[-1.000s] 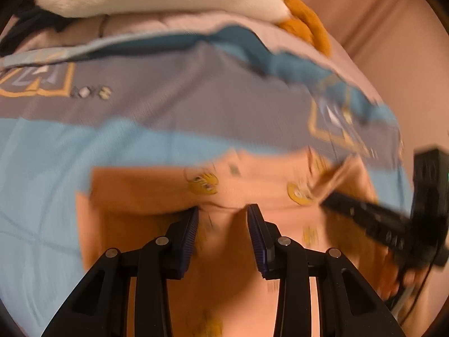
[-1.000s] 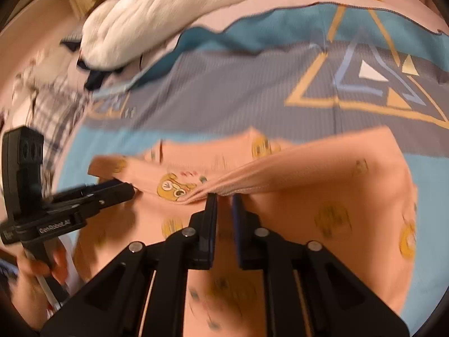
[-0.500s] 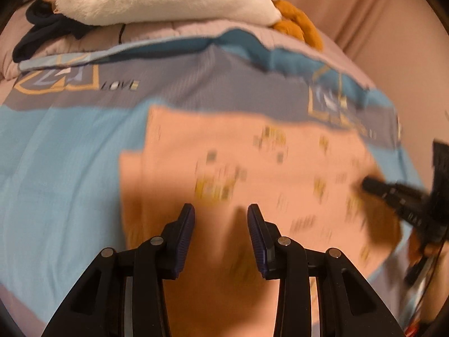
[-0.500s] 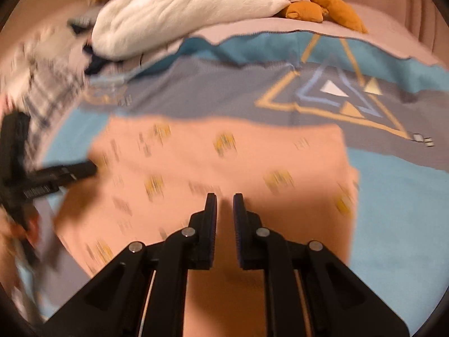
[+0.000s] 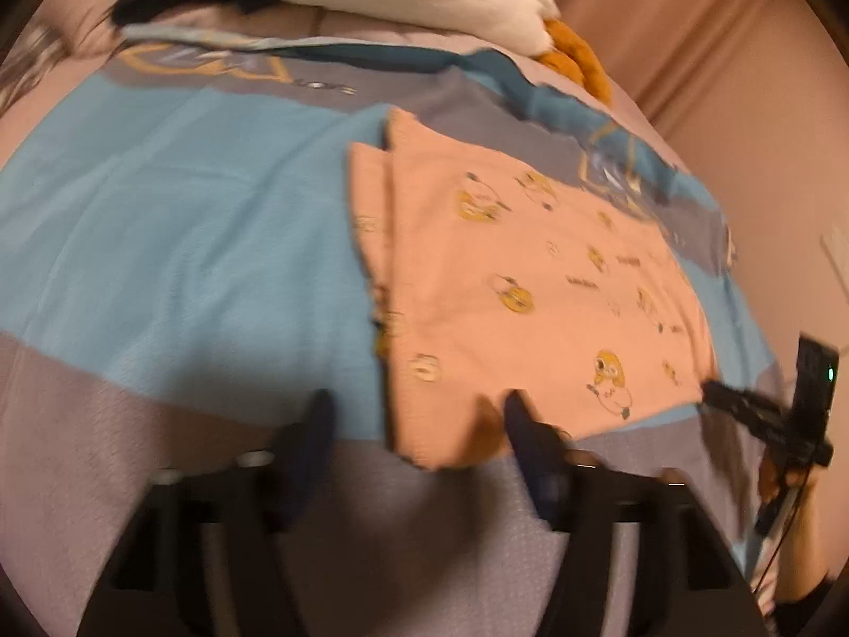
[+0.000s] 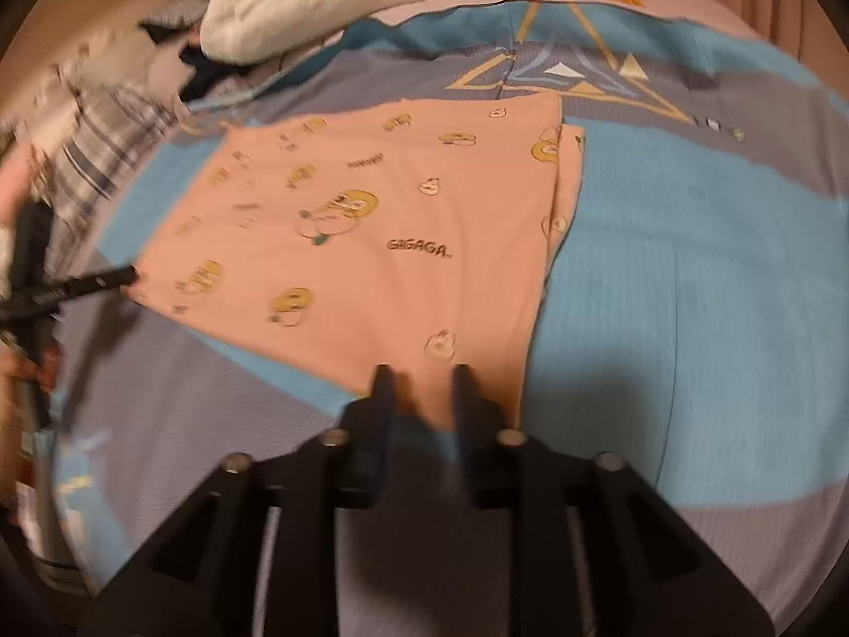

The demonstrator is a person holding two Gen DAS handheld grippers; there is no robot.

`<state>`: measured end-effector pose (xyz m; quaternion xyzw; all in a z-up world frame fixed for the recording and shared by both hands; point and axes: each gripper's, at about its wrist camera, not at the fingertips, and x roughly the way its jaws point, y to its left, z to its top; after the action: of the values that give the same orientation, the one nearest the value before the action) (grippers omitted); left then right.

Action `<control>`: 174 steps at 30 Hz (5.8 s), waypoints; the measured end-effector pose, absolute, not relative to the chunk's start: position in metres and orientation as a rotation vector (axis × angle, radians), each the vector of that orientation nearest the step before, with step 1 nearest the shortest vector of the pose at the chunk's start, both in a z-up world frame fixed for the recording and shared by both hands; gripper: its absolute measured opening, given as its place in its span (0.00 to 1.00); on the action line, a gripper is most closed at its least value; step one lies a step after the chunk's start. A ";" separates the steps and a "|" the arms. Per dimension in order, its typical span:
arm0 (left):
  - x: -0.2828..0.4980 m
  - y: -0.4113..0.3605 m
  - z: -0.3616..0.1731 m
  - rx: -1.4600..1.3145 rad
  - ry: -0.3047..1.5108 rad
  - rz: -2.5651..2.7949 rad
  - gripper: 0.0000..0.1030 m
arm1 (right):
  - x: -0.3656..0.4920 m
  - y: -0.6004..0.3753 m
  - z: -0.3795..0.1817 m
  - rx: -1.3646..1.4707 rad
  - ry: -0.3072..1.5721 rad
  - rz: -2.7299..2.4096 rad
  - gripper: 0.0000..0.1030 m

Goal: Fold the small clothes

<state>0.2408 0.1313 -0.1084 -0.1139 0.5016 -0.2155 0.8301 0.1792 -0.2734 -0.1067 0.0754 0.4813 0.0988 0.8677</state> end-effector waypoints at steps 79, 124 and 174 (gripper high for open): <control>0.290 -0.090 -0.049 0.006 1.127 -0.788 0.37 | 0.293 -0.294 -0.141 1.205 0.920 0.363 0.73; 0.281 -0.085 -0.085 -0.063 1.125 -0.787 0.37 | 0.312 -0.345 -0.083 0.393 0.936 -0.093 0.35; 0.206 -0.057 -0.109 0.063 1.116 -0.624 0.46 | 0.163 -0.275 -0.102 0.190 1.004 0.103 0.31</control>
<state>0.2062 -0.0569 -0.1085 0.0294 0.5205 -0.2910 0.8022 0.1630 -0.2748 -0.1015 0.0911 0.4801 0.0492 0.8711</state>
